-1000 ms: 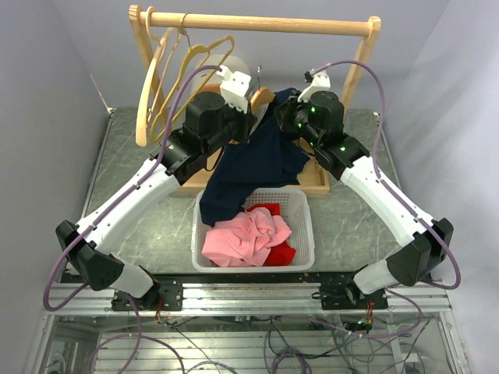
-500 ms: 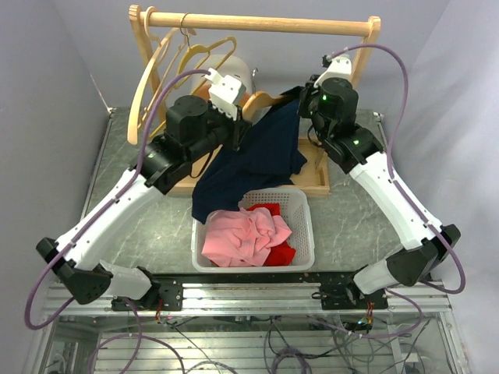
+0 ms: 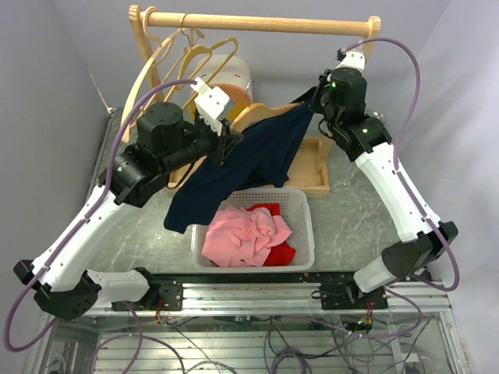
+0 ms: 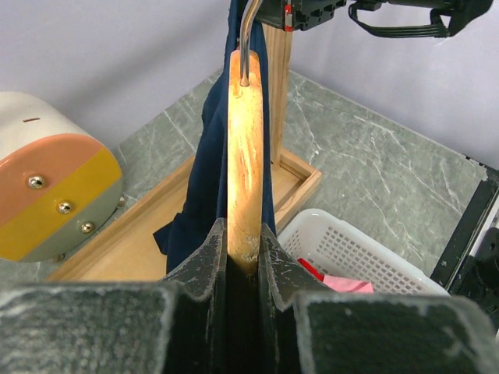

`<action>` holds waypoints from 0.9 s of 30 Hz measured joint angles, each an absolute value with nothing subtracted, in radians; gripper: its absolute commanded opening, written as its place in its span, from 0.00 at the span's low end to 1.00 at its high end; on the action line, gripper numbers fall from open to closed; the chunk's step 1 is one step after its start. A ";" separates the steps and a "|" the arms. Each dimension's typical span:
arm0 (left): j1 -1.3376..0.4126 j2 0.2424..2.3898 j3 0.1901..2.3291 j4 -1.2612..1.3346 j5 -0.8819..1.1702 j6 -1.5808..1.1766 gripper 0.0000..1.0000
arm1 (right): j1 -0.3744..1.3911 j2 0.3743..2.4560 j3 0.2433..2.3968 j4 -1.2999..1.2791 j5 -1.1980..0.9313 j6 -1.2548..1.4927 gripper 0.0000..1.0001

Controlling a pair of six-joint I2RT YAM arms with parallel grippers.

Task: Remove the t-shirt from the hanger

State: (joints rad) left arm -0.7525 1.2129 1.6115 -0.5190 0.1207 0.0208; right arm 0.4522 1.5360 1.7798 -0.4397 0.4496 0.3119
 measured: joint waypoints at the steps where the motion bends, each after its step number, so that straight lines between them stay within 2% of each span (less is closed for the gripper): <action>1: -0.753 1.207 1.612 -0.530 0.123 0.023 0.07 | 0.445 1.536 1.771 -0.443 0.444 0.322 0.00; 27: -0.755 1.127 1.583 -0.561 0.125 0.035 0.07 | 0.376 1.378 1.442 -0.409 0.231 0.476 0.00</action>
State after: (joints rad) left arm -0.7551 1.1275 1.5833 -0.5610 0.1249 0.0345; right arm 0.3763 1.3785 1.4418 -0.4091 0.2306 0.4759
